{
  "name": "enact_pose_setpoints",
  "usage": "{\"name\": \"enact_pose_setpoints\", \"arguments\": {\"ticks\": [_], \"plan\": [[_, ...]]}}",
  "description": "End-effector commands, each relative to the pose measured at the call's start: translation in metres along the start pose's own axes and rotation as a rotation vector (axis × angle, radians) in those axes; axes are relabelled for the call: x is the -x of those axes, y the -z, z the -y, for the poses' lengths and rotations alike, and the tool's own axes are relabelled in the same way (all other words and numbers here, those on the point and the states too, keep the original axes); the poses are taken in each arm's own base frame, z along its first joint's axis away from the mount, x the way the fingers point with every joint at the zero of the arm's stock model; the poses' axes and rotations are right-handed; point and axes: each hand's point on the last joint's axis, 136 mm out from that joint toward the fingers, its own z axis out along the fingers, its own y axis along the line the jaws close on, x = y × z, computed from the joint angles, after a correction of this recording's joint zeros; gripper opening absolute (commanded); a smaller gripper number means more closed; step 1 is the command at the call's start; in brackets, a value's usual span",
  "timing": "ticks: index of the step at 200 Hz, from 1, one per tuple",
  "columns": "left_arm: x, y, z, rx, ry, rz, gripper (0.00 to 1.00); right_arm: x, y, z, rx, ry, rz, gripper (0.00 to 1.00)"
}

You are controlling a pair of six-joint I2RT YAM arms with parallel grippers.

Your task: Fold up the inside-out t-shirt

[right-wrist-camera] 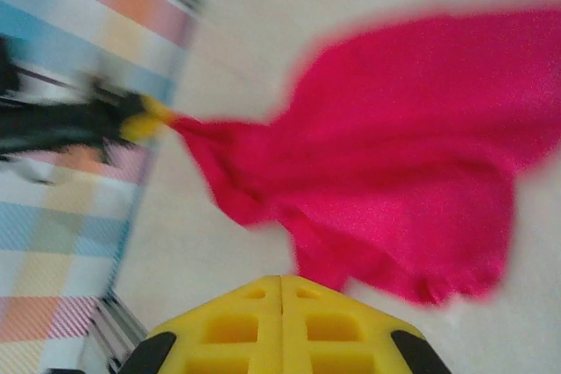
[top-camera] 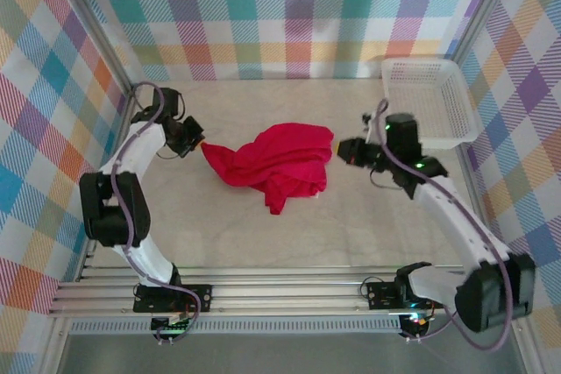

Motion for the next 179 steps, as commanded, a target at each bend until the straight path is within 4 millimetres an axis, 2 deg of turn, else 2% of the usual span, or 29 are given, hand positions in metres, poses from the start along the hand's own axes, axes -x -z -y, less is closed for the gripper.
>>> {"name": "enact_pose_setpoints", "arguments": {"ticks": [1, 22, 38, 49, 67, 86, 109, 135, 148, 153, 170, 179], "plan": [[-0.028, -0.005, 0.01, 0.007, -0.063, -0.031, 0.0, -0.01, -0.018, 0.012, 0.001, -0.046, -0.018, 0.0], [-0.038, -0.006, 0.011, 0.016, -0.085, -0.039, 0.0, -0.012, -0.037, 0.029, -0.122, -0.044, -0.055, 0.01], [-0.042, -0.005, 0.012, 0.01, -0.092, -0.04, 0.0, 0.0, -0.049, 0.04, -0.228, -0.044, -0.046, 0.27], [-0.044, -0.003, 0.014, 0.004, -0.097, -0.041, 0.0, 0.014, -0.058, 0.053, -0.308, -0.053, -0.026, 0.52], [-0.048, -0.001, 0.017, -0.006, -0.107, -0.046, 0.0, 0.041, -0.081, 0.078, -0.453, -0.042, -0.042, 0.74], [-0.05, 0.0, 0.02, -0.011, -0.114, -0.054, 0.0, 0.061, -0.114, 0.101, -0.517, -0.068, -0.102, 0.85], [-0.049, 0.002, 0.021, -0.007, -0.125, -0.055, 0.0, 0.068, -0.147, 0.12, -0.528, -0.114, -0.188, 0.87], [-0.046, 0.004, 0.024, -0.014, -0.128, -0.049, 0.0, 0.072, -0.165, 0.126, -0.51, -0.133, -0.22, 0.87], [-0.043, 0.003, 0.027, -0.017, -0.127, -0.046, 0.0, 0.079, -0.171, 0.125, -0.479, -0.145, -0.212, 0.77], [-0.042, 0.002, 0.029, -0.018, -0.127, -0.047, 0.0, 0.083, -0.174, 0.124, -0.46, -0.151, -0.208, 0.71], [-0.033, -0.001, 0.038, -0.032, -0.125, -0.048, 0.0, 0.104, -0.18, 0.11, -0.373, -0.155, -0.179, 0.24], [-0.026, -0.002, 0.045, -0.034, -0.128, -0.043, 0.0, 0.119, -0.179, 0.099, -0.346, -0.14, -0.159, 0.04]]}}
